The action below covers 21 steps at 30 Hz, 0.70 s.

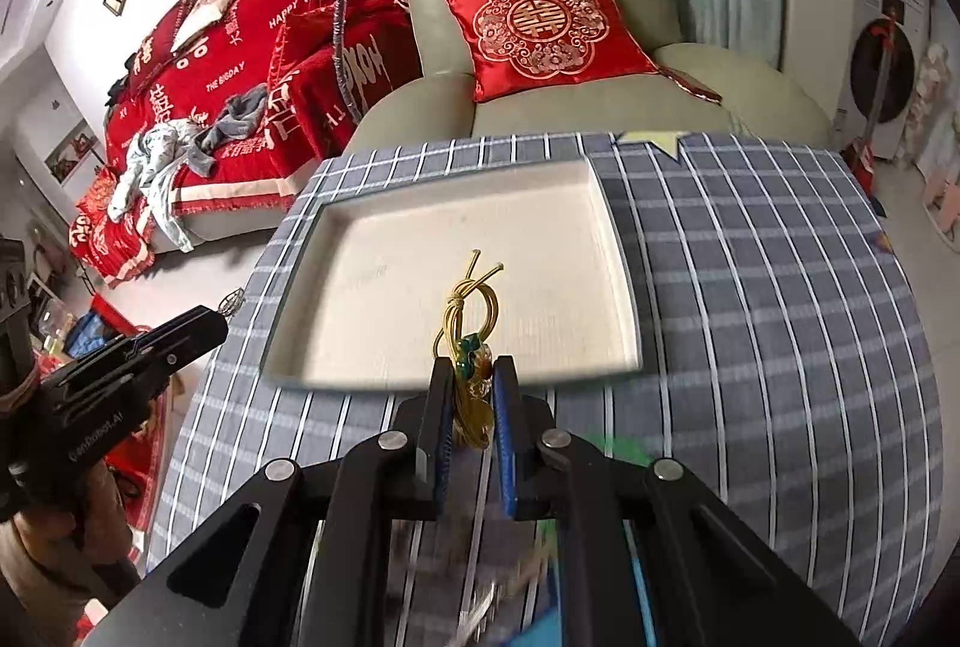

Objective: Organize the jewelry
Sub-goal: 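Carry both items into the white tray and open both tools to release them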

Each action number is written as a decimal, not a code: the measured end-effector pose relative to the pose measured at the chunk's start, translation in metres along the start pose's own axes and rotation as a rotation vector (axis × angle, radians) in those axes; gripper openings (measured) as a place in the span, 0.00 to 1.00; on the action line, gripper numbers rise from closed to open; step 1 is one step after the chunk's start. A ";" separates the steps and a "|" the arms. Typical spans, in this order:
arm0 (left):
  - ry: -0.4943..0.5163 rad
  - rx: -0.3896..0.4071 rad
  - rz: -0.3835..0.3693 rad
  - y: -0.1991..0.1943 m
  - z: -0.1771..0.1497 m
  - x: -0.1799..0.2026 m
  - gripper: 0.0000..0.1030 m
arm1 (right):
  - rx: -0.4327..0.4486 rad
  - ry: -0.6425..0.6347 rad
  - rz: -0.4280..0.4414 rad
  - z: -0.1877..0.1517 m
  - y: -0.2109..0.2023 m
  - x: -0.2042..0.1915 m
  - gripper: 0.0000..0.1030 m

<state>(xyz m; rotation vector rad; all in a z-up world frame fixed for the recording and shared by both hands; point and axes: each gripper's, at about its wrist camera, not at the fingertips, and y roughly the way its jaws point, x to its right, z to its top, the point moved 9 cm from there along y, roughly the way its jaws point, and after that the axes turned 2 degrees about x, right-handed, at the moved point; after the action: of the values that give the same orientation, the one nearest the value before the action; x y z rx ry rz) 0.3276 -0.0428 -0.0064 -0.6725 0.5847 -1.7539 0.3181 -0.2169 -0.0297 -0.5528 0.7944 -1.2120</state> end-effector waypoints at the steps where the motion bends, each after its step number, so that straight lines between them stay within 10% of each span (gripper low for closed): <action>1: -0.001 -0.008 0.008 0.012 0.006 -0.002 0.29 | -0.007 -0.004 0.003 0.008 0.009 0.001 0.13; 21: 0.042 -0.184 0.147 0.161 -0.003 -0.022 0.29 | -0.130 0.009 -0.064 0.037 0.163 0.036 0.13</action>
<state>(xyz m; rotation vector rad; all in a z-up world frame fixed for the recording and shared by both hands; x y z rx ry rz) 0.4399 -0.0639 -0.1213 -0.7022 0.8116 -1.5928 0.4501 -0.2074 -0.1370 -0.6839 0.8725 -1.2283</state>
